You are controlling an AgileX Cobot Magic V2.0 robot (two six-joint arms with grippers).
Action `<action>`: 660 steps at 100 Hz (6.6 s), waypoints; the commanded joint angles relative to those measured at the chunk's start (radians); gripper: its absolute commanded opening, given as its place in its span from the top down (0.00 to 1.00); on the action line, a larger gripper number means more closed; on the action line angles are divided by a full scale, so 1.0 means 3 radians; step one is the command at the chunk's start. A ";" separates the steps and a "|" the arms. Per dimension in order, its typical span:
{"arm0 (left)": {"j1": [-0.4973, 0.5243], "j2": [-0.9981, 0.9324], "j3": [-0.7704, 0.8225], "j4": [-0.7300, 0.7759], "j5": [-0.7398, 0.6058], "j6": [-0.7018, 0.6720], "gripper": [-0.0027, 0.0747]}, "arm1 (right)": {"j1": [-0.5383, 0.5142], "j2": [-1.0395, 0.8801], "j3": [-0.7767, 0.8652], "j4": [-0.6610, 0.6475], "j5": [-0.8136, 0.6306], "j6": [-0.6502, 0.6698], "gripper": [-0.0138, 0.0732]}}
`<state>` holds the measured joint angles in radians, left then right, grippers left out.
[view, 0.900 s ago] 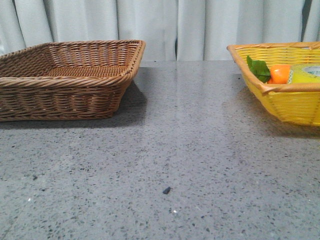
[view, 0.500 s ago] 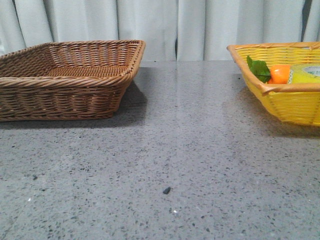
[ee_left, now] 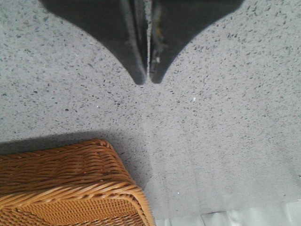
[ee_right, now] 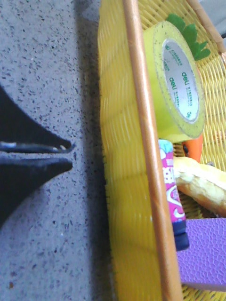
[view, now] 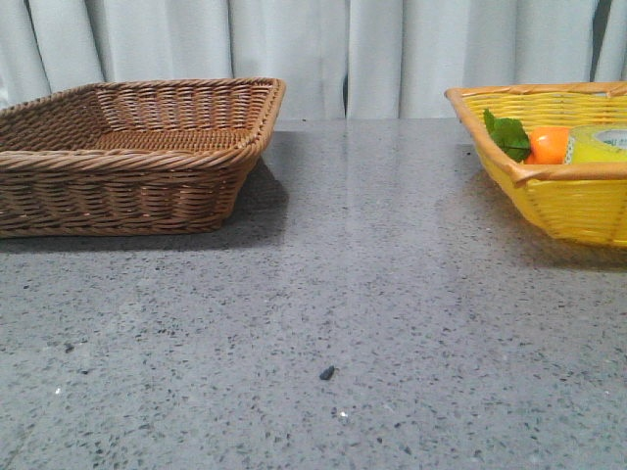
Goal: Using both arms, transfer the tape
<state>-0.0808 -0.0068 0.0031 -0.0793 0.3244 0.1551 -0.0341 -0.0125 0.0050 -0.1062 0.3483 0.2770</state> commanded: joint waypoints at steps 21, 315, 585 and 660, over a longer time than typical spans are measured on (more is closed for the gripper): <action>0.0010 -0.0098 0.0031 -0.0008 -0.0265 -0.0035 0.99 | -0.0009 -0.0062 0.0090 -0.0028 -0.0134 -0.0006 0.92; 0.0010 0.0747 -0.1168 -0.0454 -0.1081 -0.0035 0.99 | -0.0009 0.1554 -0.1809 0.0082 0.0422 -0.0006 0.89; 0.0010 0.0759 -0.1168 -0.0487 -0.1133 -0.0035 0.99 | 0.2275 0.5344 -0.5553 0.0468 0.2551 -0.0811 0.93; 0.0010 0.0759 -0.1168 -0.0487 -0.1139 -0.0035 0.99 | 0.2344 0.5834 -0.5541 0.0384 0.2509 -0.0811 0.76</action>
<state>-0.0808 0.2019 -0.3119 -0.2177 0.0612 0.1551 0.6693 1.7888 -1.6257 0.0296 1.1327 0.0438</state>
